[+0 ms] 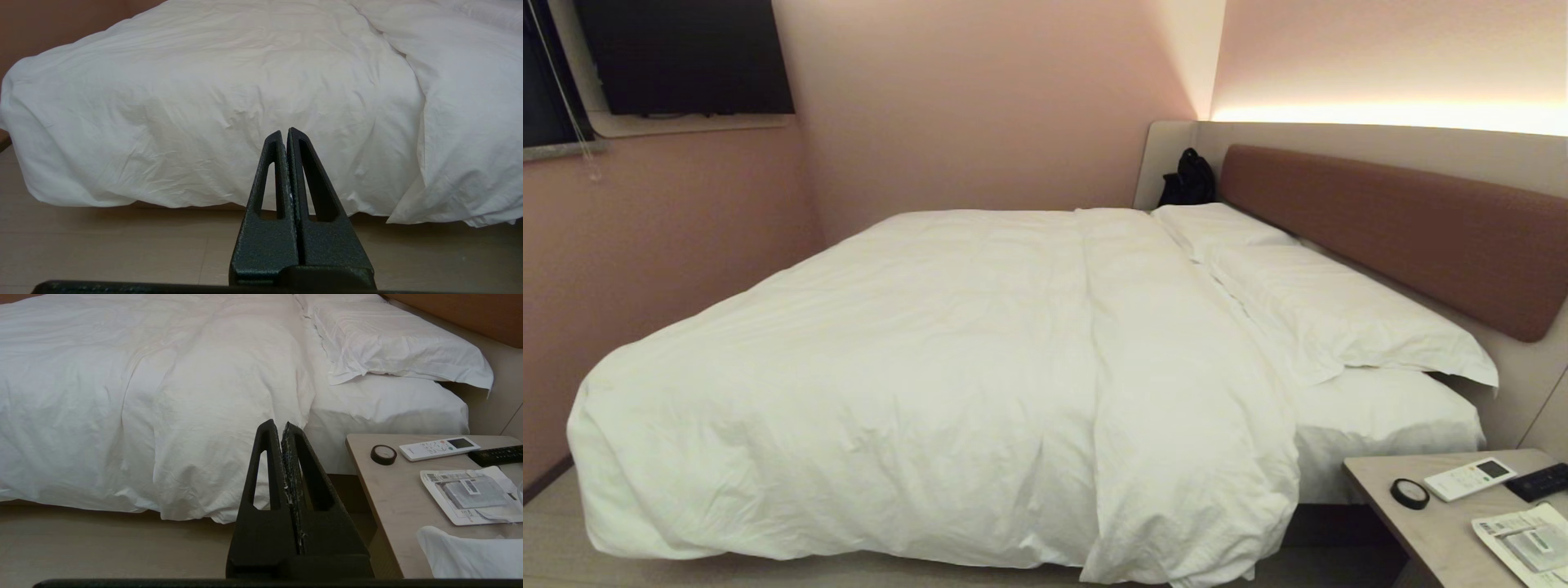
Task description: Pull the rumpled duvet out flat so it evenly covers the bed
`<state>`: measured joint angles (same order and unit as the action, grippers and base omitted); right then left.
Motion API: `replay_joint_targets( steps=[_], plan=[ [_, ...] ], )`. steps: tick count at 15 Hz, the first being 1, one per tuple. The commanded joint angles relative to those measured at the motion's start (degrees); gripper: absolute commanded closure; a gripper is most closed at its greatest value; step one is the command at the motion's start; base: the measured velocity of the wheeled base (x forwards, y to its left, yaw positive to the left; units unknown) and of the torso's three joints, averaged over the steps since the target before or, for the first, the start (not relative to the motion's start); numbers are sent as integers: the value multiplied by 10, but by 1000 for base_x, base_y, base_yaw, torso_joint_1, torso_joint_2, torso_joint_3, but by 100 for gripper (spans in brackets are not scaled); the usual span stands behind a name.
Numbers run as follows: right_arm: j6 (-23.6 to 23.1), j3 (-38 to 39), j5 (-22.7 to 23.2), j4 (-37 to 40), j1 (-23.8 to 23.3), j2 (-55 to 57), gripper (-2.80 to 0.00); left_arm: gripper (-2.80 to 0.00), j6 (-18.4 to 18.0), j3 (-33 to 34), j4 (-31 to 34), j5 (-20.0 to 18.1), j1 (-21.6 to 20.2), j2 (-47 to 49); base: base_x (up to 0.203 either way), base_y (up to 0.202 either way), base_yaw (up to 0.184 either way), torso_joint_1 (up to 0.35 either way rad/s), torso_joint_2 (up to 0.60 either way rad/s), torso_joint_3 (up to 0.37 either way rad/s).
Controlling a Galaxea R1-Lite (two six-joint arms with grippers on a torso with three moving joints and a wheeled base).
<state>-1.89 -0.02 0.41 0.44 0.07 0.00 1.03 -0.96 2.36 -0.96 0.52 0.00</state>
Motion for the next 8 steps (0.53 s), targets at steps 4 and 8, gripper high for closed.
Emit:
replay_joint_targets(
  steps=[4,8],
  plan=[
    [0,0,0,0,0,1,0,0,-1,0,0,0,0,0,0,0,0,0,0,0],
    [0,0,1,0,0,1,0,0,1,0,0,1,0,0,0,0,0,0,0,0]
  ],
)
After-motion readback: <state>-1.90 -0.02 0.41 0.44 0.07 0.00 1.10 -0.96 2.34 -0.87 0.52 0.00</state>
